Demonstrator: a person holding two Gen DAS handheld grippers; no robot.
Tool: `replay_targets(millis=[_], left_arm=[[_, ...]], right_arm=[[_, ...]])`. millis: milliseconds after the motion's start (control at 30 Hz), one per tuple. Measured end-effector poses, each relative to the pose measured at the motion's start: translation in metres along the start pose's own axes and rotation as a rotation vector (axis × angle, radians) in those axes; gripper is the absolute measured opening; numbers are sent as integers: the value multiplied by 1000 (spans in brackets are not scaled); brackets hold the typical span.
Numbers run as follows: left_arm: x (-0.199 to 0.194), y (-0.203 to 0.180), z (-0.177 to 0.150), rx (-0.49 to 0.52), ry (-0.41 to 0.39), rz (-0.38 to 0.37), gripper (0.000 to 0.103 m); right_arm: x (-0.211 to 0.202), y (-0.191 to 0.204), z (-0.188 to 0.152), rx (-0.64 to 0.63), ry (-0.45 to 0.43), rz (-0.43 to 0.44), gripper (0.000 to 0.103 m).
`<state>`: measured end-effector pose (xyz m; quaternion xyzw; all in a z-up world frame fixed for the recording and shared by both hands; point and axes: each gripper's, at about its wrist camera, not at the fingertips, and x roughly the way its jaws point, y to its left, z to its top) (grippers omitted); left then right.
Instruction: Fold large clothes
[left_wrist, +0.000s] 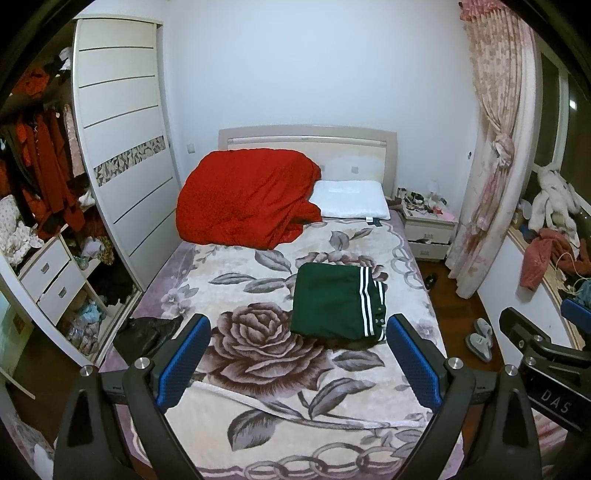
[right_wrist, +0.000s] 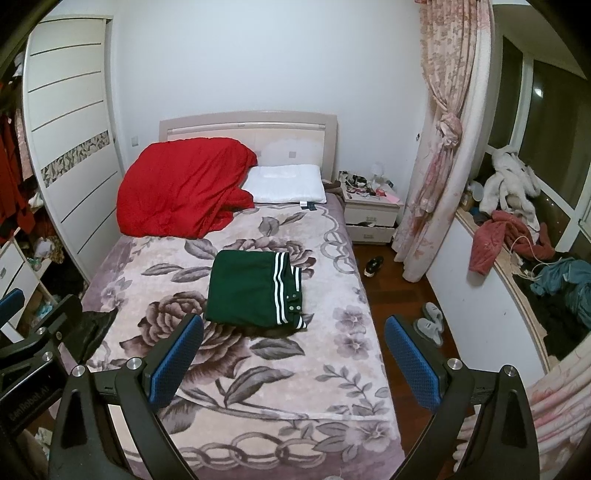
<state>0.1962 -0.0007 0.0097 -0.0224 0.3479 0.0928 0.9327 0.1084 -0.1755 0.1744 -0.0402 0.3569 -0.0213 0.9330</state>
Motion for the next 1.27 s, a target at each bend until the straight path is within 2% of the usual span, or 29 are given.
replay_targets(millis=[1267], left_arm=[[-3, 2, 3, -5, -11, 4, 97]], right_arm=[[-4, 0, -1, 1, -7, -2, 101]])
